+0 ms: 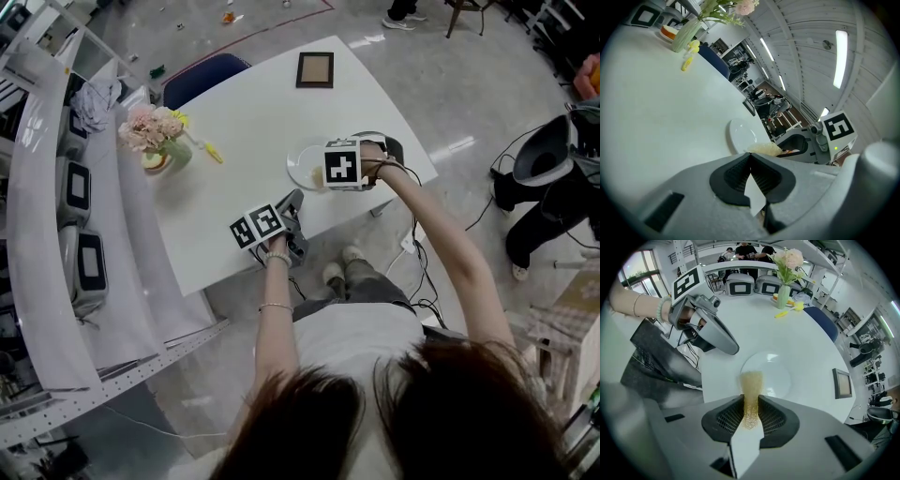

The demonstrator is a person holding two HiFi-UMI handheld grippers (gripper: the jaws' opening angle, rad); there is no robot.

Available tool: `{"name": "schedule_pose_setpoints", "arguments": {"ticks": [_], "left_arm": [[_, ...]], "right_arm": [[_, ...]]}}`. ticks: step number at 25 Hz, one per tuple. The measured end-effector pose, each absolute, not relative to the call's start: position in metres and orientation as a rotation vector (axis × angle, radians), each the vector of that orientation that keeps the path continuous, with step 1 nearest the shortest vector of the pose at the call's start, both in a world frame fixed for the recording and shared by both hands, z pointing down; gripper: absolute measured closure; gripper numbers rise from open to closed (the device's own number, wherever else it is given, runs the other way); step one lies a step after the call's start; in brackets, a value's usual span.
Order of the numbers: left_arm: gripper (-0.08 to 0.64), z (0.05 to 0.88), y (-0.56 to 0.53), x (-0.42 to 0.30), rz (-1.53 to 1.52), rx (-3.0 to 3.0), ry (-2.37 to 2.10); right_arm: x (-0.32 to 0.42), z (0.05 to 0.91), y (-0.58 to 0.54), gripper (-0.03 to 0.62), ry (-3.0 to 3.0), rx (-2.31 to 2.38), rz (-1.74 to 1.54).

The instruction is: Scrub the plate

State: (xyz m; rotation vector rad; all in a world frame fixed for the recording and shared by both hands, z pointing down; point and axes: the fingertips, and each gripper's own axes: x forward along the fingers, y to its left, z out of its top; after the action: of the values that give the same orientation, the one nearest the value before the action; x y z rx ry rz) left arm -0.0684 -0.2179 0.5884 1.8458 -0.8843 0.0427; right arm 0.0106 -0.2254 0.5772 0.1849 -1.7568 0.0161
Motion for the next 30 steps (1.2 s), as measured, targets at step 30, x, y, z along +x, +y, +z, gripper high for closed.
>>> {"name": "schedule_pose_setpoints", "arguments": {"ticks": [30], "left_arm": [[0.549, 0.595, -0.219, -0.077, 0.013, 1.772, -0.980]], "right_arm": [[-0.042, 0.578, -0.239, 0.506, -1.833, 0.003, -0.103]]}}
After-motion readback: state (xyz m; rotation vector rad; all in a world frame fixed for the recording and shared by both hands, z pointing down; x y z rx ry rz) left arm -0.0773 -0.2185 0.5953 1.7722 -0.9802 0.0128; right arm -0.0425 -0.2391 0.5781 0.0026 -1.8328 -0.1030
